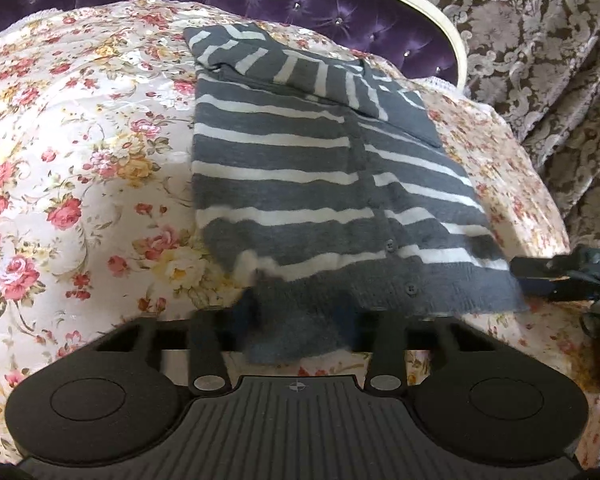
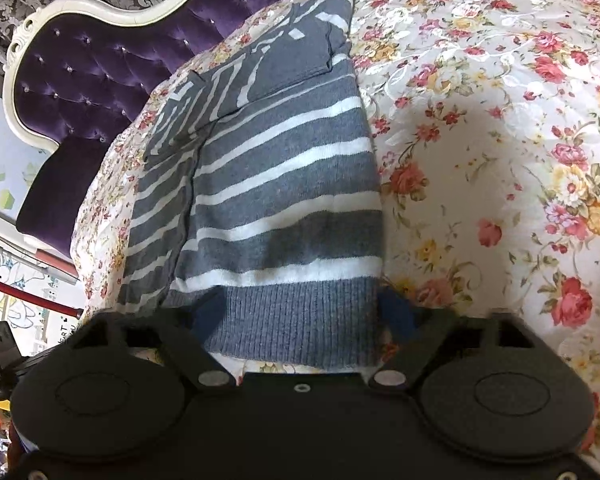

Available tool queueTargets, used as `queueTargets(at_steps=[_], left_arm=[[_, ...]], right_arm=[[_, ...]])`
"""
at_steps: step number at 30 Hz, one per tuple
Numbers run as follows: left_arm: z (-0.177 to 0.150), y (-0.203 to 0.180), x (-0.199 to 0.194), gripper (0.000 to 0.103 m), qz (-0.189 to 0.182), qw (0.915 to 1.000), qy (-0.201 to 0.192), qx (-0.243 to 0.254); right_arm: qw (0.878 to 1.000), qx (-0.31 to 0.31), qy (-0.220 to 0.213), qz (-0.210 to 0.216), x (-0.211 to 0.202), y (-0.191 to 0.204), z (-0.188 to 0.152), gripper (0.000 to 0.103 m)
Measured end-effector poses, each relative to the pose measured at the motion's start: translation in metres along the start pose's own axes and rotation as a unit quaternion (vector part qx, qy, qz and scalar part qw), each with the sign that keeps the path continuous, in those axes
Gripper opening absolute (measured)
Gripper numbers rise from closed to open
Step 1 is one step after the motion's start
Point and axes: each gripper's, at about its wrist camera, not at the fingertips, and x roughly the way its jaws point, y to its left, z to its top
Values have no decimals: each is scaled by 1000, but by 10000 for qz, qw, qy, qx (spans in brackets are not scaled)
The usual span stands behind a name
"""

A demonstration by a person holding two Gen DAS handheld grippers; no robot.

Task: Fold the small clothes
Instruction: 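Grasp the ribbed hem with the left tool while the right tool grasps beside it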

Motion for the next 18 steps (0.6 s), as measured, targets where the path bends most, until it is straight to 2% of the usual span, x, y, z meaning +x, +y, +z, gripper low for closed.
queueTargets(at_steps=[1, 4, 8, 10, 15, 17, 18], left_arm=[[-1, 2, 0, 21, -64, 10000, 3, -43], [-3, 6, -2, 15, -154, 9998, -32, -116], [-3, 8, -5, 13, -230, 9994, -163, -224], [-4, 9, -9, 11, -330, 9986, -312, -278], [-2, 10, -9, 11, -294, 9983, -378, -322], [-2, 10, -7, 11, -293, 9984, -356, -337], [-2, 10, -5, 12, -298, 9984, -341, -343]], right_arm=[[10000, -13, -23, -4, -1, 0, -1, 59], [9999, -109, -80, -40, -3, 2, -3, 49], [9995, -118, -283, -5, -8, 2, -4, 19], [9992, -161, -352, 29, -10, 3, -4, 17], [9990, -327, -307, 76, -8, 8, -5, 17], [9992, -331, -185, 98, -5, 9, -4, 24], [9993, -345, -161, 53, -4, 9, -4, 24]])
